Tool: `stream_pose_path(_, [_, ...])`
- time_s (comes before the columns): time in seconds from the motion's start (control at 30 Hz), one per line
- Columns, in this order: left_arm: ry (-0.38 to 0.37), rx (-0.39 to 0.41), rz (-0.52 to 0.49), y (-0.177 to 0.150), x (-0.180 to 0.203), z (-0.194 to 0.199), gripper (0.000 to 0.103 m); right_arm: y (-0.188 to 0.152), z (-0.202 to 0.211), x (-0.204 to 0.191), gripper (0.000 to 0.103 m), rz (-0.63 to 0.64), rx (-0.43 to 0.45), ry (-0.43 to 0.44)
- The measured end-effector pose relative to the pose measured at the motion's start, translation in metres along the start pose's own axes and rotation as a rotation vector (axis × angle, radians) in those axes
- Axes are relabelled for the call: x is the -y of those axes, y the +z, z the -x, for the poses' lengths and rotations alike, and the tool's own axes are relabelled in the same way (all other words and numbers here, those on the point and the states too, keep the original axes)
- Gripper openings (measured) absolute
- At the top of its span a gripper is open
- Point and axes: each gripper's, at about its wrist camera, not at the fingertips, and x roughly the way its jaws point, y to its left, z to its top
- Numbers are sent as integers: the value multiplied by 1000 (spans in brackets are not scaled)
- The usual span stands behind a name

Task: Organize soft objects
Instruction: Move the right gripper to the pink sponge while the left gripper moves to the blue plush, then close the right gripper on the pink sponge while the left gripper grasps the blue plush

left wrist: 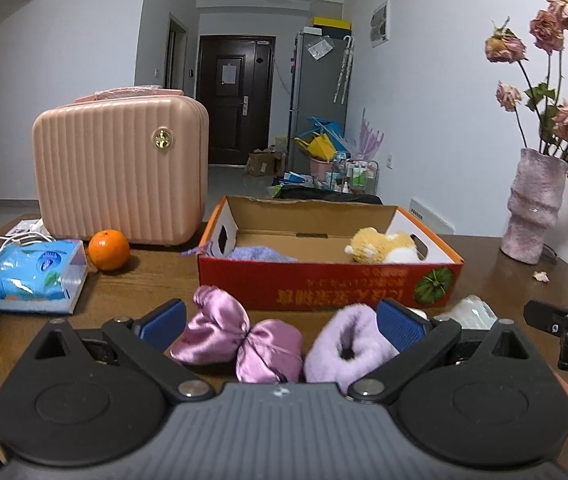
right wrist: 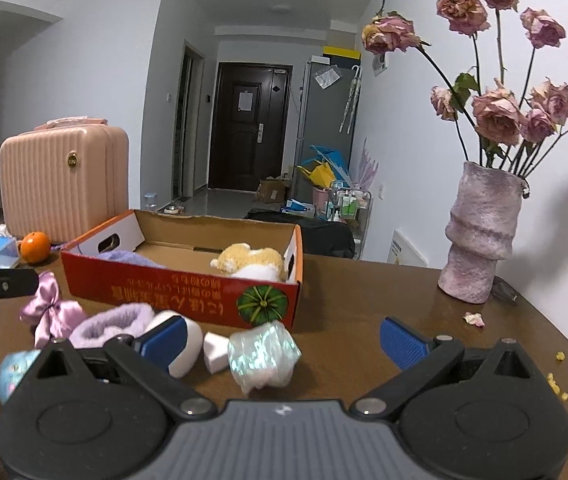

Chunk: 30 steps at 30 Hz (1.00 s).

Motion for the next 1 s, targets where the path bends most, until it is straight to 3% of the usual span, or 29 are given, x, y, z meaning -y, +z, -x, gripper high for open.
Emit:
stream_pose_path(0.43, [-9,-55,-25,-30,15,20,103,-27,11,20,103,-4,-74,-8])
stream_pose_path(1.0, [-12,-117,-25,-41,14,8,103,-62,-46,25,98,-19,-310,15])
